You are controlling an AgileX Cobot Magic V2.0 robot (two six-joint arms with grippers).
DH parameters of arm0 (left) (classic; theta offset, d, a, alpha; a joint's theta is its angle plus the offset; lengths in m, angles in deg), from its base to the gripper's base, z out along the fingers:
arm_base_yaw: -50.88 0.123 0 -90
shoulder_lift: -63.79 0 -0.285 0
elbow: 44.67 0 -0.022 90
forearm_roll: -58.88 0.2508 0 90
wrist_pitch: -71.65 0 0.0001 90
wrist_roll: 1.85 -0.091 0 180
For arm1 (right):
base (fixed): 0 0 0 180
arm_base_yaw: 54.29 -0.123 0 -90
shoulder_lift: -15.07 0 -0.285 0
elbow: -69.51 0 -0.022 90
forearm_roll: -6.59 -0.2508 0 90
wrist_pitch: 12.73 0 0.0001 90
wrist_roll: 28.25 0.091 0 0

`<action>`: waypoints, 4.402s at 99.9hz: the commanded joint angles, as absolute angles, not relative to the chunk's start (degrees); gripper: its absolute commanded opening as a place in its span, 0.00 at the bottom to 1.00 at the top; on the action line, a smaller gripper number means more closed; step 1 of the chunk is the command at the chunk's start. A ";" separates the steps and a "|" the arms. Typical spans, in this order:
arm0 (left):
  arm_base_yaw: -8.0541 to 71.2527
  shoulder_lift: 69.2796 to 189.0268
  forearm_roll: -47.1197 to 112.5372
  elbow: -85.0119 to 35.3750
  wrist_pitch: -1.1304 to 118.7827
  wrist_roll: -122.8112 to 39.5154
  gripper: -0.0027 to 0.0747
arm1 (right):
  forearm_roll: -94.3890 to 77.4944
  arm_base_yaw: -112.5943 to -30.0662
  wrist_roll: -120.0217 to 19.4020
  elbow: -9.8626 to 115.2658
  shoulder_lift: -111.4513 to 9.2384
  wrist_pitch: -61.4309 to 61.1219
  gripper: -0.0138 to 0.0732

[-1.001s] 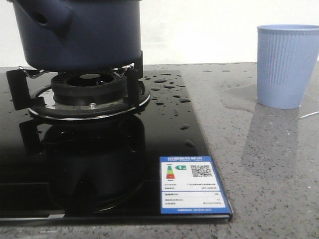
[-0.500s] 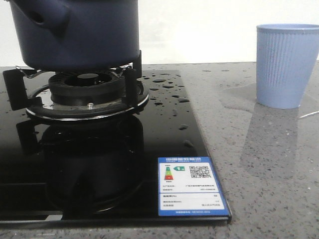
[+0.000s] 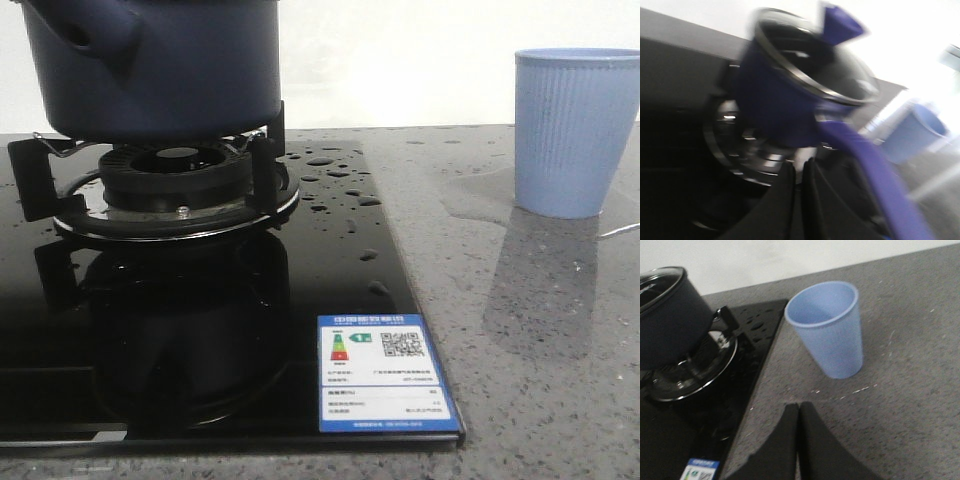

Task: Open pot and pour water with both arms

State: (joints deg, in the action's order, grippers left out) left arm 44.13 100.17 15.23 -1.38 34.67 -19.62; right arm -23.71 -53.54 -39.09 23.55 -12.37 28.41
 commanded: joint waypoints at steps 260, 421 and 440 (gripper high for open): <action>37.03 152.36 -29.97 -37.93 36.46 -95.75 0.28 | -46.20 -55.60 -67.05 30.13 -18.90 15.83 0.90; 37.03 138.50 -33.51 -39.49 36.20 -95.40 0.28 | -29.30 -76.49 -53.96 19.78 -58.92 -42.21 0.90; 37.03 138.50 -33.51 -39.49 36.11 -95.40 0.28 | -24.96 -76.49 -49.07 20.40 -63.73 -45.51 0.90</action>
